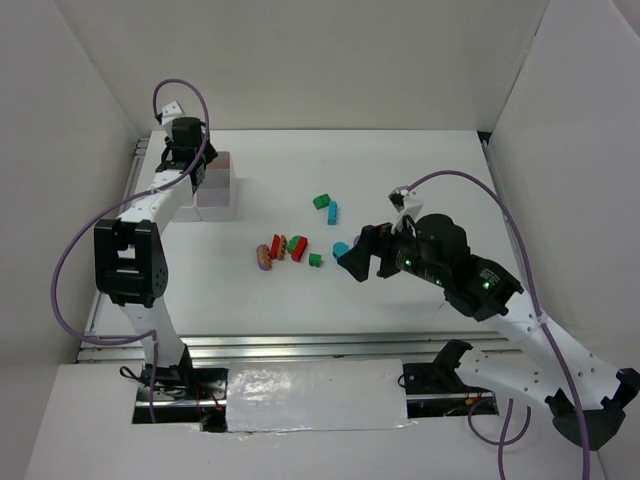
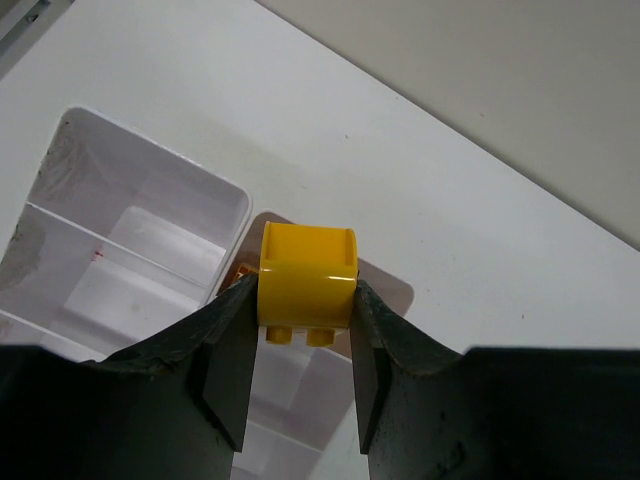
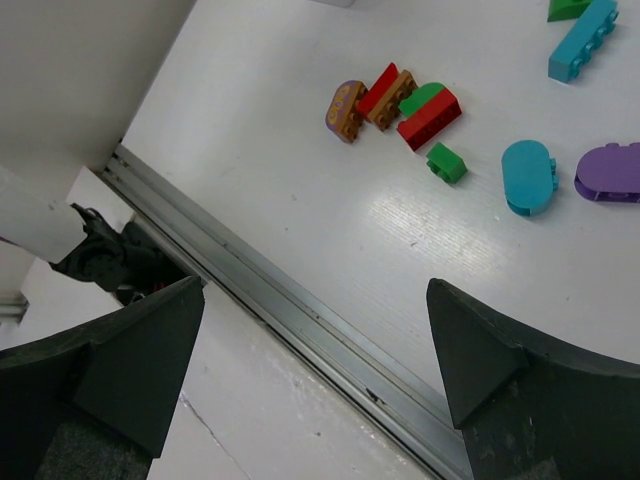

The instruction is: Sort the legos into containers by color

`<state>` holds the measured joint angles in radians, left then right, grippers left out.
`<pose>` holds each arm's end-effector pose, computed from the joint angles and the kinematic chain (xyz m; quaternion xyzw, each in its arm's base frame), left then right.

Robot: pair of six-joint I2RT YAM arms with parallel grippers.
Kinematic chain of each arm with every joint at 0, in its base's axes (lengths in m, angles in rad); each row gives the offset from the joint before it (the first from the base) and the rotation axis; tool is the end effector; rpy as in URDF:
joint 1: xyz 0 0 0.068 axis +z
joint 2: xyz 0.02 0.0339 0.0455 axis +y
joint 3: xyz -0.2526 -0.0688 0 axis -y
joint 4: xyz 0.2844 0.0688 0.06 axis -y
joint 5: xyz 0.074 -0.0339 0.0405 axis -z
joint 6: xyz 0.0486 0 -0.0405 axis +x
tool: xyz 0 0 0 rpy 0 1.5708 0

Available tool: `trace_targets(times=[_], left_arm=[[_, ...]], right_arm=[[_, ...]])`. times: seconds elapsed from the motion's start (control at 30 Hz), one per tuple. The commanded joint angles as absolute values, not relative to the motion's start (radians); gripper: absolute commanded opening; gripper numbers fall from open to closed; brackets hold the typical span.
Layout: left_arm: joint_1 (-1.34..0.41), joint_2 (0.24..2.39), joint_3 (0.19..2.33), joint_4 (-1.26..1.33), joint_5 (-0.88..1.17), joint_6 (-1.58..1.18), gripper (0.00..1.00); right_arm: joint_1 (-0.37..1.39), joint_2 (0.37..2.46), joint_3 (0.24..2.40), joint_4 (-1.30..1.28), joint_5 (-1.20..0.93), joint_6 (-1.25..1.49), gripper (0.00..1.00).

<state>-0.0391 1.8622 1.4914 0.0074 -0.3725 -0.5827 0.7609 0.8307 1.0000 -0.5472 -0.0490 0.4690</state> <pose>0.4912 -0.0015 0.2659 -0.3185 0.7511 -0.0255 0.5778 0.1677 0.1629 0.3619 -0.1339 0.8163 0.3405 0.4470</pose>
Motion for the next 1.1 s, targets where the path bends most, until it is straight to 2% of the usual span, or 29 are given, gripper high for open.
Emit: trace_targets(times=[0.0,0.17,0.33,0.43,0.5,0.77,1.07], left_arm=[[-0.043,1.844,1.503,0.052,-0.370,-0.612,0.03],[-0.043,1.838,1.489,0.058,-0.370,-0.621,0.07],[-0.043,1.845,1.486,0.049,-0.368,-0.637,0.07],[-0.043,1.844,1.477,0.055,-0.370,-0.652,0.11],[-0.043,1.845,1.473,0.063,-0.365,-0.653,0.17],[-0.043,1.852,1.451,0.068,-0.383,-0.676,0.22],[-0.043,1.861,1.450,0.068,-0.400,-0.701,0.33]], right_arm=[[0.758,0.845,1.025,-0.529,-0.055,0.442,1.00],[0.756,0.859,1.022,-0.512,-0.072,0.443,1.00],[0.756,0.867,1.014,-0.503,-0.074,0.440,1.00],[0.756,0.871,1.012,-0.499,-0.078,0.437,1.00],[0.756,0.873,1.011,-0.494,-0.078,0.434,1.00],[0.756,0.874,1.005,-0.486,-0.080,0.434,1.00],[0.756,0.884,1.012,-0.485,-0.084,0.425,1.00]])
